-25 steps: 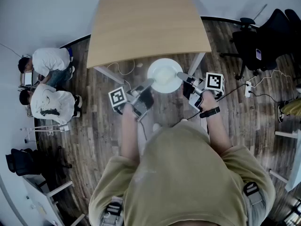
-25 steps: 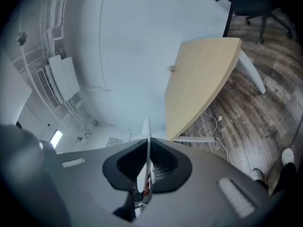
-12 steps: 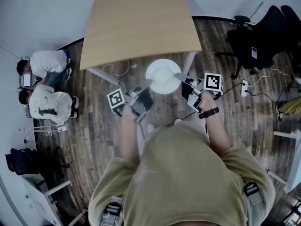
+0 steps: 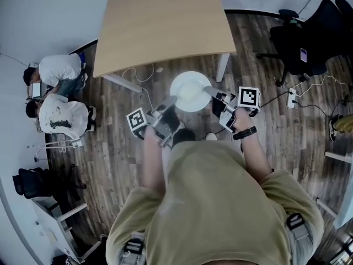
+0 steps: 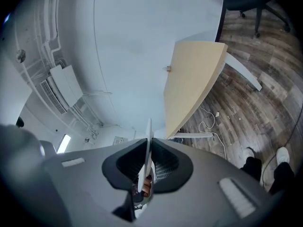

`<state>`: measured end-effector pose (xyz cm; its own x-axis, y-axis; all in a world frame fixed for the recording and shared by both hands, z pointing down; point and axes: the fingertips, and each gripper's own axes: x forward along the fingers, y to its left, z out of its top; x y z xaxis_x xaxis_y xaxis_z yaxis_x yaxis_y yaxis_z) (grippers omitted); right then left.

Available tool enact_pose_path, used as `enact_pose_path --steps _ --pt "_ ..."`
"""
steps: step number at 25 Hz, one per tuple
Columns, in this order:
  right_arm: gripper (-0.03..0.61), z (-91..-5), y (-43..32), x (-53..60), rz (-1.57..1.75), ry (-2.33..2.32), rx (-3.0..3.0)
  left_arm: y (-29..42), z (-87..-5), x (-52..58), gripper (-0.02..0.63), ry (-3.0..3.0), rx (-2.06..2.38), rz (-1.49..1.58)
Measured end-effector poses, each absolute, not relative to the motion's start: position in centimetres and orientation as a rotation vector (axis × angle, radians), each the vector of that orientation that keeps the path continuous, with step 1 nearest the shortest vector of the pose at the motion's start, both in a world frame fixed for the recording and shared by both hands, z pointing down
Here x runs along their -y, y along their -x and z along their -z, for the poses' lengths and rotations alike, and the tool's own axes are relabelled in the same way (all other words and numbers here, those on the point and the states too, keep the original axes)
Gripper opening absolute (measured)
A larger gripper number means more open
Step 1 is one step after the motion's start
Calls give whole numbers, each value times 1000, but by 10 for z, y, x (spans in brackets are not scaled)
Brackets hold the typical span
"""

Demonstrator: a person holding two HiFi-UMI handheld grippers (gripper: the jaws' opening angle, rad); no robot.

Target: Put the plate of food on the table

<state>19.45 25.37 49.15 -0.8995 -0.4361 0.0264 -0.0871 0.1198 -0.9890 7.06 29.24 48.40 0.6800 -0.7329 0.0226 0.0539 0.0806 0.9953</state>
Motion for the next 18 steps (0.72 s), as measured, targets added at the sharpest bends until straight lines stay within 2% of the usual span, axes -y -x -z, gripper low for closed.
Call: enact_pose_path --steps 9,18 --pt "31 -500 -185 -213 1847 542 -2125 -61 -496 -250 29 -1372 600 636" --pt "28 -506 -130 -123 1874 585 -2097 -6 -509 -162 28 -1335 591 637"
